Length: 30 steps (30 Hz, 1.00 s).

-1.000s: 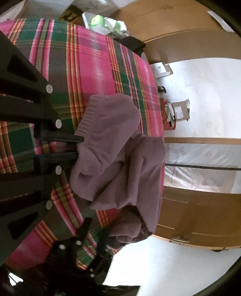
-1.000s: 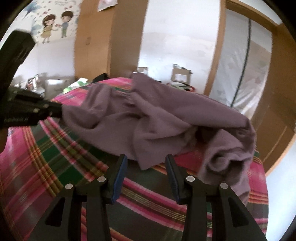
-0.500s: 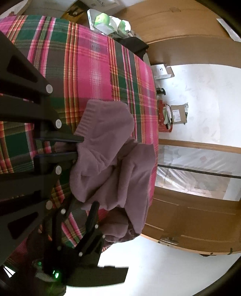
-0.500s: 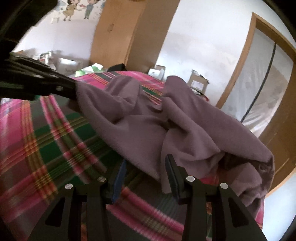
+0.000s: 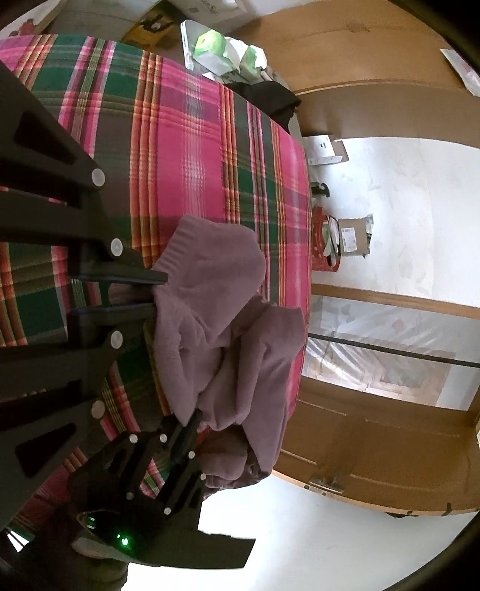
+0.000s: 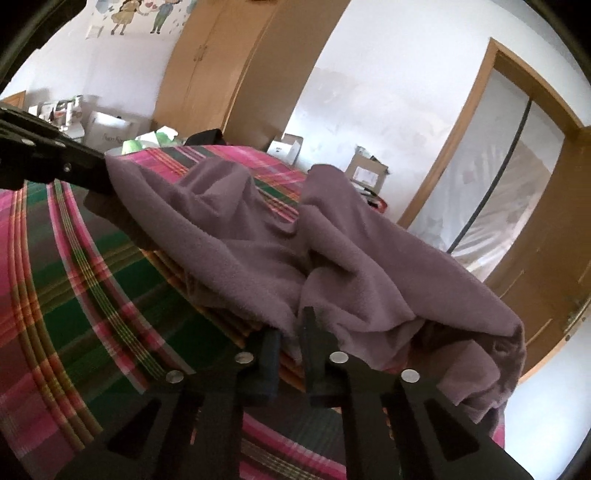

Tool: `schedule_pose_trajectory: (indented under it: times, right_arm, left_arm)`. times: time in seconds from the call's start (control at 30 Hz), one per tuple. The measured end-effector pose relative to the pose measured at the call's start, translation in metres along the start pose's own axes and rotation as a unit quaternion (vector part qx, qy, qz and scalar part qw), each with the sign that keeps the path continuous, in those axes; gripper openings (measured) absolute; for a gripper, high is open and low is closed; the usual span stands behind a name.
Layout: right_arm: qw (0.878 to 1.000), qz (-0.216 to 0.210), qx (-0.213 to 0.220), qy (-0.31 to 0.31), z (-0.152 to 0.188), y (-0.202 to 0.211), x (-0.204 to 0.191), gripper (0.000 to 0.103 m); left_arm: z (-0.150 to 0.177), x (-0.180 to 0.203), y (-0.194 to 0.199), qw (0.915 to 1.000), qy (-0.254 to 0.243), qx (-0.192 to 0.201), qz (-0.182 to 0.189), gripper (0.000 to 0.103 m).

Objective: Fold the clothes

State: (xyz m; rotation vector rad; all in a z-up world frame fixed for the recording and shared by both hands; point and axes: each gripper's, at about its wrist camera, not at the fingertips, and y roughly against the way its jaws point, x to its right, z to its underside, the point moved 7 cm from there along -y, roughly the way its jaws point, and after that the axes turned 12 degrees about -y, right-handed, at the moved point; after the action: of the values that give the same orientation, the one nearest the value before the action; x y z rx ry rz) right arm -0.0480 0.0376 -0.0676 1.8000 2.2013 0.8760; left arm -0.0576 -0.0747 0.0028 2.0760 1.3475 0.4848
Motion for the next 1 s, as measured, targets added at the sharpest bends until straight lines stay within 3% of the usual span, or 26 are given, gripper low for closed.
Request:
schedule_pose_trajectory:
  times: [0.47, 1.0]
  right_arm:
    - [0.999, 0.009, 0.031, 0.034, -0.016, 0.041, -0.028, 0.002]
    - [0.998, -0.022, 0.022, 0.046, -0.015, 0.09, -0.079, 0.002]
  left_arm:
    - [0.01, -0.019, 0.023, 0.9997, 0.011, 0.019, -0.012, 0.01]
    - [0.04, -0.039, 0.045, 0.9995, 0.022, 0.018, -0.015, 0.01]
